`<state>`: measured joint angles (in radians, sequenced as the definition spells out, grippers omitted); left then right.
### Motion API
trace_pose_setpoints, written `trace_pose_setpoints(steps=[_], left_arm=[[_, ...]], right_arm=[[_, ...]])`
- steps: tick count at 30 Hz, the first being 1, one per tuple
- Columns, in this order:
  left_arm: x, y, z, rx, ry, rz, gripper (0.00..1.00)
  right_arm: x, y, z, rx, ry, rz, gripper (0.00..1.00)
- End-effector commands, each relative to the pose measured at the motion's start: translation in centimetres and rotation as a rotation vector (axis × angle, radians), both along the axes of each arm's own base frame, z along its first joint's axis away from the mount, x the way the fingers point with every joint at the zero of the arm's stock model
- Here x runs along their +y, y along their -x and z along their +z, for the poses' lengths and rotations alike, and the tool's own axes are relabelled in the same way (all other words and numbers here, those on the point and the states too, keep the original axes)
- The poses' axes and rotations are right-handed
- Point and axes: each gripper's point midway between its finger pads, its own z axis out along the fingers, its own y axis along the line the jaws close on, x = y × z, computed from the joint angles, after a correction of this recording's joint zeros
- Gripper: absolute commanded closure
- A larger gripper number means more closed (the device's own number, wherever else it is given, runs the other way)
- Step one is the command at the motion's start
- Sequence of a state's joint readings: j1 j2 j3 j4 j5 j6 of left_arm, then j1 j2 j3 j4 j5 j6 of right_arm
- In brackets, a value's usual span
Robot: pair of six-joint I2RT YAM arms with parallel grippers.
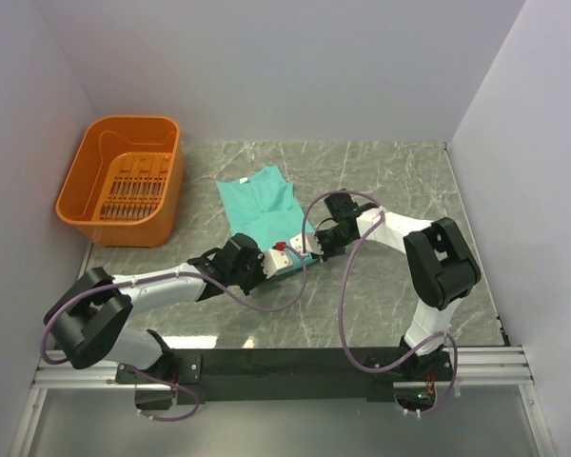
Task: Fold and stack the t-shirts
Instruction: Fold the tshirt
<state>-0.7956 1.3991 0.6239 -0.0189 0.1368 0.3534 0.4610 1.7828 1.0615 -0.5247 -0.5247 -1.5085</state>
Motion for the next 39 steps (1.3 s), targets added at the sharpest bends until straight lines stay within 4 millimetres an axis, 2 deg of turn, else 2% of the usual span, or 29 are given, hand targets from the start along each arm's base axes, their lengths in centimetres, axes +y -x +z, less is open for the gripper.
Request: trace_pose_setpoints(steps=[1,4,6,7,8,10,12,13,15,16,18,19,21,25,26,27,29,30,31,32,33,35,36,37,38,39], left_arm=[[-1.4,0.3,2.5,-0.042,0.099,-0.053,0.99],[-1.7,1.0,3.1,-0.034,0.125,-0.095,0.99],[-2.3,1.9,3.7,-0.011,0.151,-0.142,0.99],[-2.5,2.6,3.7,0.004,0.155,-0.164,0.99],[-2.7,2.9,3.9,0.009,0.164,-0.178,0.99],[-3.3,4.2,4.1,0.038,0.179,-0.222,0.99],[-3.8,5.1,4.5,0.057,0.187,-0.249,0.99],[-4.3,6.5,4.3,0.089,0.183,-0.281,0.99],[-5.1,7.9,4.3,0.115,0.181,-0.321,0.99],[-5.6,9.4,4.0,0.132,0.161,-0.368,0.99],[-6.4,10.6,4.3,0.117,0.145,-0.404,0.99],[-6.8,11.2,4.5,0.134,0.145,-0.417,0.99],[-7.2,11.8,5.6,0.162,0.16,-0.45,0.99],[-7.4,12.0,7.7,0.148,0.192,-0.488,0.99],[-7.5,12.1,8.5,0.15,0.209,-0.503,0.99],[-7.4,11.9,8.8,0.151,0.216,-0.503,1.0],[-6.9,10.2,9.5,0.14,0.232,-0.483,0.99],[-6.5,9.8,9.7,0.148,0.236,-0.477,0.99],[-5.7,8.1,9.6,0.133,0.234,-0.444,1.0],[-5.5,7.1,9.9,0.126,0.239,-0.43,1.0],[-5.1,6.5,10.0,0.122,0.244,-0.422,1.0],[-4.2,3.8,10.4,0.095,0.252,-0.378,1.0],[-4.0,2.9,10.5,0.086,0.257,-0.367,1.0],[-3.4,1.5,10.3,0.086,0.261,-0.345,0.99],[-3.4,0.4,11.0,0.068,0.269,-0.339,0.99],[-2.9,-1.0,10.6,0.066,0.264,-0.311,0.99]], right_arm=[[0.0,-0.3,-0.4,0.004,0.016,-0.039,1.0],[-0.3,0.9,0.8,0.011,-0.001,-0.019,1.0],[-1.0,2.5,1.5,0.078,0.009,-0.021,1.0],[-1.2,2.7,2.5,0.085,0.003,-0.028,1.0],[-1.7,4.3,2.7,0.15,0.015,-0.028,1.0],[-2.3,5.4,4.0,0.179,0.006,-0.042,1.0],[-3.2,7.9,4.3,0.244,0.007,-0.037,1.0],[-3.6,8.6,5.3,0.229,-0.014,-0.038,1.0],[-4.4,11.6,5.3,0.28,-0.028,-0.023,1.0],[-4.6,12.3,6.3,0.251,-0.049,-0.019,1.0],[-5.3,14.6,6.4,0.282,-0.053,-0.017,1.0],[-5.2,15.2,7.4,0.262,-0.083,-0.012,1.0],[-5.4,16.2,8.0,0.261,-0.101,-0.028,1.0],[-5.0,15.9,8.7,0.277,-0.118,-0.053,1.0],[-4.7,15.2,9.4,0.269,-0.127,-0.053,1.0],[-4.4,14.8,9.2,0.298,-0.123,-0.066,1.0],[-3.8,13.8,9.9,0.317,-0.145,-0.079,1.0],[-3.4,12.4,10.6,0.314,-0.158,-0.097,1.0],[-3.2,11.6,11.0,0.317,-0.166,-0.105,1.0],[-3.0,11.2,11.4,0.335,-0.18,-0.113,1.0],[-2.7,9.4,12.2,0.332,-0.195,-0.128,1.0],[-2.5,8.1,12.9,0.362,-0.214,-0.153,1.0],[-2.0,6.4,13.6,0.373,-0.239,-0.163,1.0],[-1.8,5.8,13.9,0.393,-0.247,-0.175,1.0],[-1.6,5.1,14.1,0.407,-0.254,-0.188,1.0],[-0.9,3.6,14.6,0.425,-0.274,-0.203,1.0]])
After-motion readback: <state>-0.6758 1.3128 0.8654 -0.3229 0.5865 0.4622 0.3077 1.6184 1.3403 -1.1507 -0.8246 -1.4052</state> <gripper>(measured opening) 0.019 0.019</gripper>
